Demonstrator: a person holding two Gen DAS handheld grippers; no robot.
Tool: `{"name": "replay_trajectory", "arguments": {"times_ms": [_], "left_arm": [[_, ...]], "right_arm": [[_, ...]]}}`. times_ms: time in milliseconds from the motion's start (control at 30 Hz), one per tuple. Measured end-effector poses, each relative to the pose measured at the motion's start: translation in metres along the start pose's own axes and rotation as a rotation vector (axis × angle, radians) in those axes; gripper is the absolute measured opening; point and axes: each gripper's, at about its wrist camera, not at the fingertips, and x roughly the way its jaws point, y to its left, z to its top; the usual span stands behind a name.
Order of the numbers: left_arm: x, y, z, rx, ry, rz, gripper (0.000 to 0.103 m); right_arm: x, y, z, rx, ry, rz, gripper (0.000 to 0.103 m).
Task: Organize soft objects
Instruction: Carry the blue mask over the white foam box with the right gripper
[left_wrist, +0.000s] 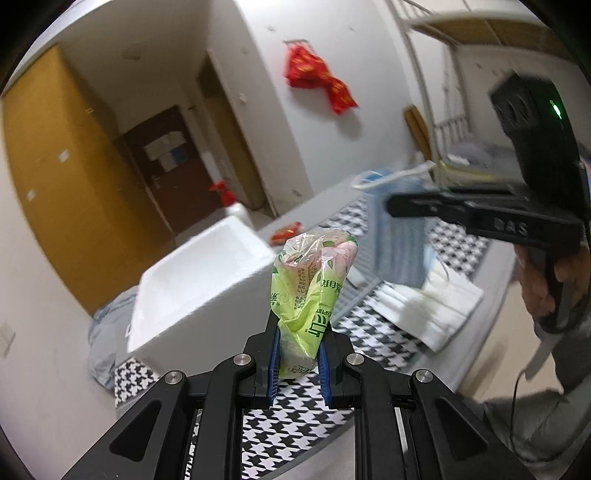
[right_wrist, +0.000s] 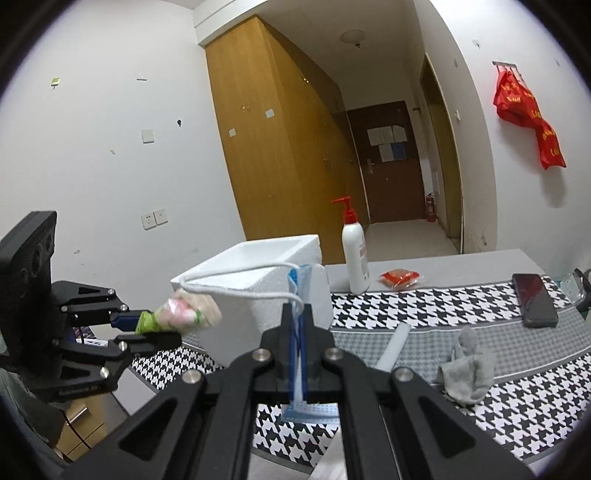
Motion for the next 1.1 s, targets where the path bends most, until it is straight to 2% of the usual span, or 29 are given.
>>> {"name": "replay_trajectory", "arguments": {"times_ms": [233, 367, 433, 700, 767, 900, 1100], "left_arm": [[-0.016, 0.021, -0.013, -0.181, -0.130, 0.166, 0.019], [-0.023, 0.027, -0.022, -0.276, -0.169, 0.227, 0.019], [-0.024, 0.030, -0.028, -0.323, -0.171, 0.219, 0.019], [-0.035, 0.049, -0.042, -0.474, -0.216, 0.274, 0.019], [-0.036, 0.051, -0.046, -0.483, -0.217, 0.304, 0.019], [-0.039, 0.055, -0.047, -0.500, -0.216, 0.302, 0.019], [-0.041, 0.061, -0.044, -0.472, -0.218, 0.269, 0.019]], "right_arm": [[0.000, 0.010, 0.006, -0.024, 0.011, 0.003, 0.004], [-0.001, 0.014, 0.010, -0.030, 0.011, 0.009, 0.004], [-0.001, 0.016, 0.010, -0.029, 0.014, 0.010, 0.004], [-0.001, 0.028, 0.012, -0.034, 0.018, 0.020, 0.004], [-0.002, 0.031, 0.012, -0.039, 0.015, 0.018, 0.004], [-0.004, 0.039, 0.015, -0.062, 0.009, 0.018, 0.004], [-0.003, 0.048, 0.018, -0.076, 0.003, 0.005, 0.004]]}}
